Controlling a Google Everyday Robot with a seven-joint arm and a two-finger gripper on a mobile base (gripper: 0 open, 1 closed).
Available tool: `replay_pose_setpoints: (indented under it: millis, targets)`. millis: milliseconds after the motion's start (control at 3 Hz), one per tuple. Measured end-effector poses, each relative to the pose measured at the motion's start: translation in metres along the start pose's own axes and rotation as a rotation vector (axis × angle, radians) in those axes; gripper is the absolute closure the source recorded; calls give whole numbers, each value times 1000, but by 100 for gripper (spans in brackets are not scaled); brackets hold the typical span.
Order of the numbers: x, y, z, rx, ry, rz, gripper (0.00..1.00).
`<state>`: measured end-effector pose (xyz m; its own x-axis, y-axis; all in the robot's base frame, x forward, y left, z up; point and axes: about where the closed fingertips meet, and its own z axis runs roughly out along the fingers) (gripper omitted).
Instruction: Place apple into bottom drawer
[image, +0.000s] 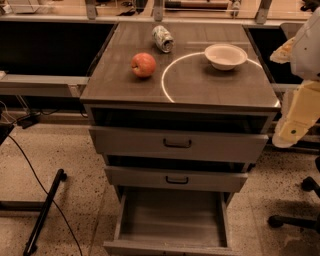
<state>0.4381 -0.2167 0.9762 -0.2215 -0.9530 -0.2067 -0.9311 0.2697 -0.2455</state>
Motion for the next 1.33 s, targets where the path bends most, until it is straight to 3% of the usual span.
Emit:
replay_pose_setpoints:
  millis: [333, 667, 1333]
  targets:
    - [0, 0, 0, 0, 0, 0, 0]
    - [-43, -17, 22, -23, -2, -96, 0]
    - [-211, -83, 118, -91, -37, -354, 0]
